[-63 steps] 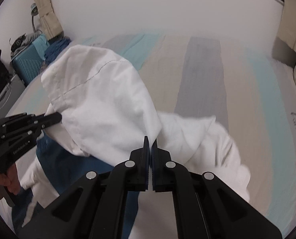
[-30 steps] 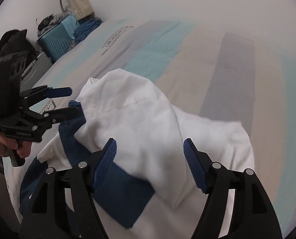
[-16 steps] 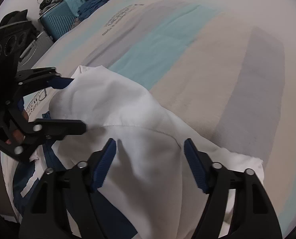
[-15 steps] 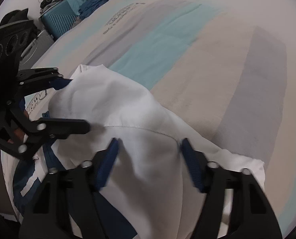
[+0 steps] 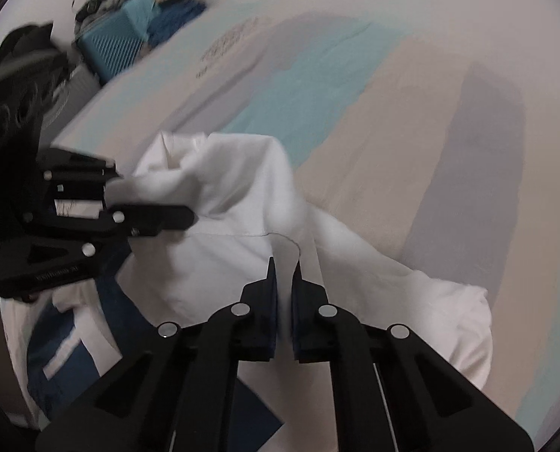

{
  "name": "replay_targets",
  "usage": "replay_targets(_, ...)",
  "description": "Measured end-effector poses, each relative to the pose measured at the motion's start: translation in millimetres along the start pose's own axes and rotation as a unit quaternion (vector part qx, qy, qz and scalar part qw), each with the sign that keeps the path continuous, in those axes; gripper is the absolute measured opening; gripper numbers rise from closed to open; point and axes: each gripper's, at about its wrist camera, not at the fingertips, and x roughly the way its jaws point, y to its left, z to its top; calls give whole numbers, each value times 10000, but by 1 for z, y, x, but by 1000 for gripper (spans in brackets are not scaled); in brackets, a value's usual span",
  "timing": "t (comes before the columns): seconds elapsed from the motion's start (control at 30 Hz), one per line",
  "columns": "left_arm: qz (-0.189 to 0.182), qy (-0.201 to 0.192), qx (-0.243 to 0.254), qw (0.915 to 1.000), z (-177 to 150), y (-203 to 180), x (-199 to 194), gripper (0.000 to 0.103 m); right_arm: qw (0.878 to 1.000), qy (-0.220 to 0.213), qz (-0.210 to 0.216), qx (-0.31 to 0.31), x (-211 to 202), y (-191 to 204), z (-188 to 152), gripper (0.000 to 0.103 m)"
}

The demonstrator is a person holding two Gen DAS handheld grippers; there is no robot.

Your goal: Fold large clothes

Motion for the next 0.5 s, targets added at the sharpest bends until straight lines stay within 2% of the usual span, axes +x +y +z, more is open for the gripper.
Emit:
replay_targets(0.17, 367, -299, 226, 9986, -20, -28, -27, 5, 9984, -486, -279, 57, -35, 23, -30, 5)
replay_targets(0.3, 472, -527, 180, 9973, -44, -48, -47, 5, 9956, -789, -496, -3, -53, 45, -63, 5)
replay_targets(0.5, 552, -679, 102, 9961, -92, -78, -65, 5, 9946, -857, -548, 206, -61, 57, -108, 5)
